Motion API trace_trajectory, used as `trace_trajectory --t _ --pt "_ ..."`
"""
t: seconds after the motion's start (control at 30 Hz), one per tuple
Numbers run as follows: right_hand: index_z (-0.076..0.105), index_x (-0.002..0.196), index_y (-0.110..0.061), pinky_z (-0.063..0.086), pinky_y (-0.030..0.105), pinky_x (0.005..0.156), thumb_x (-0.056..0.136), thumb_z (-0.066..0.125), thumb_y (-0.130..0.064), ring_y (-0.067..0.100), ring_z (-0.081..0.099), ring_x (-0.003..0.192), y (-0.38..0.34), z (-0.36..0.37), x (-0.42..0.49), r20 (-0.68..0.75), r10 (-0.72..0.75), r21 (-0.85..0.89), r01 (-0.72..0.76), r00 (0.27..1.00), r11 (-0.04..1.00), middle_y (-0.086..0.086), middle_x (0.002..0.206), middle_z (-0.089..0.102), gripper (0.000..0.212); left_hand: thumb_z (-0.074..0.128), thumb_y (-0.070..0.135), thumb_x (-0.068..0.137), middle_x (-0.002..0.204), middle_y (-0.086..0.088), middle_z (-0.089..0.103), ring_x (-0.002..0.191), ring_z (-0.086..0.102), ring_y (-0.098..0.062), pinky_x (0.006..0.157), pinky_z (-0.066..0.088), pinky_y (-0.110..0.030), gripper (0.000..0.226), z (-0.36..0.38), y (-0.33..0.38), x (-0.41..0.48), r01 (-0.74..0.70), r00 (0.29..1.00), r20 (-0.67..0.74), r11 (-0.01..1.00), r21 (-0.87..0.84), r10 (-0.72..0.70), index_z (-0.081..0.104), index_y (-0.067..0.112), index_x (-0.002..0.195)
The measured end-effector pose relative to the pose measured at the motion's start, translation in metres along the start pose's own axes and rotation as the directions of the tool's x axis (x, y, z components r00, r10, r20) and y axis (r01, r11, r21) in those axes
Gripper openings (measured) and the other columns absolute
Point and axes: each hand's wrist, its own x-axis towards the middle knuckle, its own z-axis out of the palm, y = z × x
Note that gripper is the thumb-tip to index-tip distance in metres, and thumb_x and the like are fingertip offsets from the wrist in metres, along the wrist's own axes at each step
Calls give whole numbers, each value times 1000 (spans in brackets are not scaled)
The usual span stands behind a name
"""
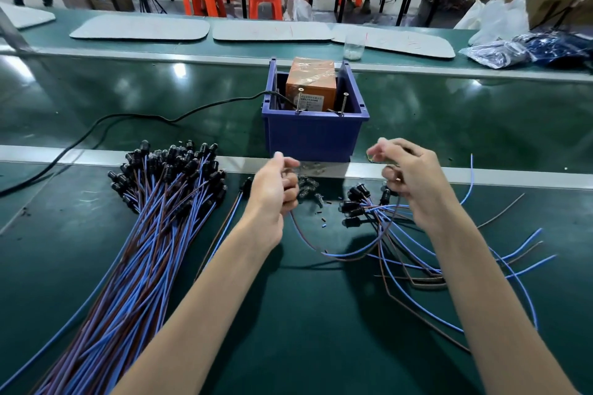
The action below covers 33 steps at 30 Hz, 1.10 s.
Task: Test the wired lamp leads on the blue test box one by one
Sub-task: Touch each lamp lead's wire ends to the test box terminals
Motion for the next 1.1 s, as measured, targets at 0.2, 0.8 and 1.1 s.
trace_trajectory --t 0.2,0.8,1.1 --pt "76 85 -16 25 9 40 85 72 -24 3 30 41 5 21 -12 149 -70 -126 89 986 988 -14 49 41 8 32 28 105 50 12 36 42 26 -3 42 25 -14 29 7 -4 -6 -121 972 229 949 290 54 58 16 99" --pt "75 72 -26 53 31 65 82 74 -11 9 63 66 11 27 -14 200 -103 -176 139 974 974 0 69 70 18 47 18 101 56 2 65 40 30 -5 44 28 -15 17 5 -14 -6 -210 928 371 870 447 33 48 11 86" --pt "72 77 -19 48 20 66 83 72 -8 9 62 65 9 22 -13 271 -76 -195 132 960 972 0 67 70 12 56 18 96 55 7 62 47 39 -4 47 33 -12 15 1 -12 -7 -284 929 352 823 493 109 65 12 86"
